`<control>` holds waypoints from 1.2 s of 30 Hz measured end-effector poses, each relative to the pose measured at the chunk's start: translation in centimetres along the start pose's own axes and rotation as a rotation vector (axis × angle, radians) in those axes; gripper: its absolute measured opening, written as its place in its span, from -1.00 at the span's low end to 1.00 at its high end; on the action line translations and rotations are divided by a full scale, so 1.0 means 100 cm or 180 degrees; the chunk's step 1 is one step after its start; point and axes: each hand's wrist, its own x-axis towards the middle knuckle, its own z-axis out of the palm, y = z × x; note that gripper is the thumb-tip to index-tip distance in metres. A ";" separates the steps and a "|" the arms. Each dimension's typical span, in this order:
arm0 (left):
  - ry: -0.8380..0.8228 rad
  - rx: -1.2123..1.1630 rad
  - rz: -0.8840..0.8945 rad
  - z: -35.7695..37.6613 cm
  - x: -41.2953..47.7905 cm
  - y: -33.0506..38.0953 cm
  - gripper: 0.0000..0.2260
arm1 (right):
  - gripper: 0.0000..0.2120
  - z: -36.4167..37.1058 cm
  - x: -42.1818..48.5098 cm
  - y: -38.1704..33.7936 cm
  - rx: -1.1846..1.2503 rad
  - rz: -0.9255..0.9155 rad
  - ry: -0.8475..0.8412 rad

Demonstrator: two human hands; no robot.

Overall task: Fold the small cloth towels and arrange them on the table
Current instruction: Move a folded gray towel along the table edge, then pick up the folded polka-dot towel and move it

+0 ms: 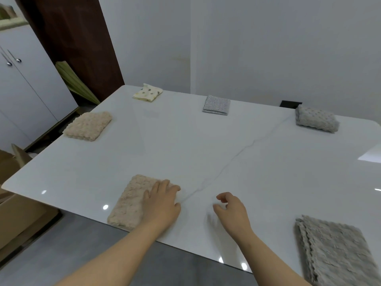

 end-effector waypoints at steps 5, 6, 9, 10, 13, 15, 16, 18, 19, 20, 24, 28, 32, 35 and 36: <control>-0.0257 -0.0940 0.0325 0.006 -0.010 0.070 -0.67 | -0.73 -0.047 -0.014 0.028 0.0105 -0.0033 0.0427; -0.0428 -0.1148 0.0363 0.008 -0.015 0.088 -0.68 | -0.74 -0.061 -0.018 0.037 0.0101 -0.0015 0.0558; -0.0937 -0.1726 0.0345 0.022 -0.029 0.139 -0.72 | -0.73 -0.106 -0.031 0.071 -0.0130 0.0151 0.1019; -0.1109 -0.1899 0.0322 0.028 -0.034 0.153 -0.73 | -0.72 -0.119 -0.035 0.082 -0.0319 0.0276 0.1193; -0.1438 -0.2214 0.0264 0.050 -0.049 0.197 -0.88 | -0.63 -0.159 -0.053 0.118 -0.0932 0.0866 0.1499; -0.1439 -0.2299 0.0224 0.061 -0.057 0.220 -0.98 | -0.57 -0.175 -0.065 0.139 -0.1028 0.1215 0.1364; -0.1441 -0.2308 0.0238 0.067 -0.061 0.230 -0.96 | -0.55 -0.182 -0.070 0.149 -0.0900 0.1315 0.1256; -0.1512 -0.2344 0.0275 0.076 -0.068 0.245 -0.95 | -0.54 -0.187 -0.077 0.165 -0.0456 0.1334 0.1054; -0.1557 -0.2378 0.0298 0.080 -0.071 0.250 -0.92 | -0.53 -0.187 -0.079 0.170 -0.0286 0.1271 0.0983; -0.1563 -0.2385 0.0324 0.083 -0.074 0.252 -0.88 | -0.52 -0.186 -0.080 0.173 -0.0187 0.1196 0.0938; -0.1241 -0.2132 0.0360 0.089 -0.079 0.250 -0.80 | -0.50 -0.177 -0.082 0.172 -0.0039 0.1024 0.0837; -0.1075 -0.2090 0.0213 0.091 -0.078 0.239 -0.78 | -0.50 -0.169 -0.081 0.169 0.0085 0.0924 0.0753; -0.0916 -0.2156 0.0080 0.089 -0.077 0.232 -0.82 | -0.52 -0.169 -0.079 0.164 -0.0285 0.1074 0.1032; -0.0719 -0.2266 -0.0024 0.079 -0.071 0.224 -0.86 | -0.54 -0.173 -0.073 0.152 -0.0414 0.1000 0.1240; -0.0661 -0.2326 -0.0048 0.075 -0.068 0.220 -0.87 | -0.55 -0.173 -0.069 0.147 -0.0377 0.0907 0.1216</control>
